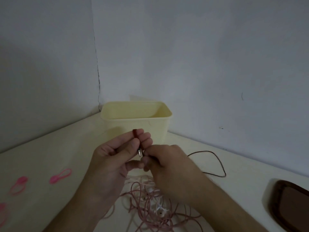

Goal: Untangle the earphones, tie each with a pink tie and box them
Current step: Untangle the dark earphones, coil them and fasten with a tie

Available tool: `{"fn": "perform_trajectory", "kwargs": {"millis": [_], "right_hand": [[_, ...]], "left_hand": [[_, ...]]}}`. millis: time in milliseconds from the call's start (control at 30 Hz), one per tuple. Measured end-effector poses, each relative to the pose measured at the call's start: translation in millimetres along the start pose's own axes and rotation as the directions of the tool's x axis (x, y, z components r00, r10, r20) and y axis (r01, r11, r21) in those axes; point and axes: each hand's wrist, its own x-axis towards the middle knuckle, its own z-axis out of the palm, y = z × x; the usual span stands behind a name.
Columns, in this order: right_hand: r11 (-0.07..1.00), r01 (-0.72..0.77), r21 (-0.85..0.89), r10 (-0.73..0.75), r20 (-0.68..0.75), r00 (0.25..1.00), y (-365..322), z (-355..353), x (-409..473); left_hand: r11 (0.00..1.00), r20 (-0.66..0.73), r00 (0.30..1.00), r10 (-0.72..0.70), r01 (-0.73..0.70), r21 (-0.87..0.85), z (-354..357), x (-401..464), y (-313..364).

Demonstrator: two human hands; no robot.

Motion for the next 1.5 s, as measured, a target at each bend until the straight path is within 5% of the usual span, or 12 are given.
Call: {"fn": "perform_trajectory", "kwargs": {"millis": [100,233,400,600,733,833,1067,1333,1433,1500], "right_hand": [[0.999,0.03,-0.043,-0.03,0.001,1.0,-5.7,-4.5,-1.1],[0.999,0.043,0.031,-0.036,-0.198,0.979,0.7,-19.4,-0.2],[0.986,-0.01,0.165,0.059,-0.294,0.954,11.2,-19.6,3.0],[0.995,-0.043,0.089,0.056,-0.154,0.986,12.6,-4.5,4.9],[1.0,-0.009,0.024,0.008,0.015,1.0,-0.5,-1.3,-0.5],[0.999,0.03,0.023,-0.028,-0.07,0.997,-3.6,-8.2,-1.1],[0.99,0.026,0.139,0.013,-0.277,0.961,7.5,-22.3,2.1],[0.992,-0.001,0.125,0.017,-0.123,0.992,10.1,-7.9,5.8],[0.998,0.032,0.048,-0.031,-0.032,0.999,4.7,-1.5,4.4],[0.999,0.037,0.032,-0.038,0.02,0.999,1.7,-0.5,3.5]], "left_hand": [[0.937,-0.038,0.991,0.127,-0.107,0.332,-1.0,1.3,-3.5],[0.895,0.11,0.993,0.037,-0.082,0.438,-0.5,-1.5,-6.3],[0.971,0.263,0.949,-0.174,0.121,0.206,-3.5,-4.4,-5.1],[0.995,0.078,0.996,-0.031,0.038,-0.095,1.0,-1.4,-3.0],[0.965,-0.03,0.993,0.111,-0.1,0.244,-3.4,3.9,-5.2],[0.885,0.063,0.989,0.133,-0.147,0.441,-2.2,1.4,-10.5],[0.958,0.274,0.955,-0.115,0.034,0.285,-5.9,-0.7,-6.1],[0.991,0.199,0.979,-0.049,0.073,-0.112,-6.5,0.4,-4.7],[0.998,0.035,0.999,0.008,-0.006,-0.062,-1.0,0.7,-3.2],[0.988,-0.03,0.997,0.075,-0.071,0.14,-2.7,2.7,-5.4]]}}
